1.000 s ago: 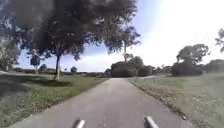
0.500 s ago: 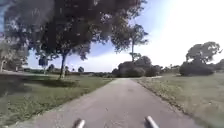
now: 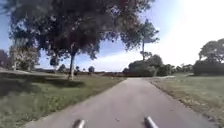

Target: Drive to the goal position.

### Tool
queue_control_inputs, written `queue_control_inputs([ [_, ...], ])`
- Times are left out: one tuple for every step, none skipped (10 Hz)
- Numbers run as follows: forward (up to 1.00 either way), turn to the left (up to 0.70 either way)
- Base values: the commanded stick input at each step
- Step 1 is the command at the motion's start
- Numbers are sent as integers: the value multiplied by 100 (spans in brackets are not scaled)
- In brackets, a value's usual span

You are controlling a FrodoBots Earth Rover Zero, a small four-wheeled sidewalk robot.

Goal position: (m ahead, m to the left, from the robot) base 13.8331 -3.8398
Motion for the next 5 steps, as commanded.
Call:
queue_control_inputs([
  [70, 0],
  [70, 0],
  [70, 0],
  [70, 0],
  [70, 0],
])
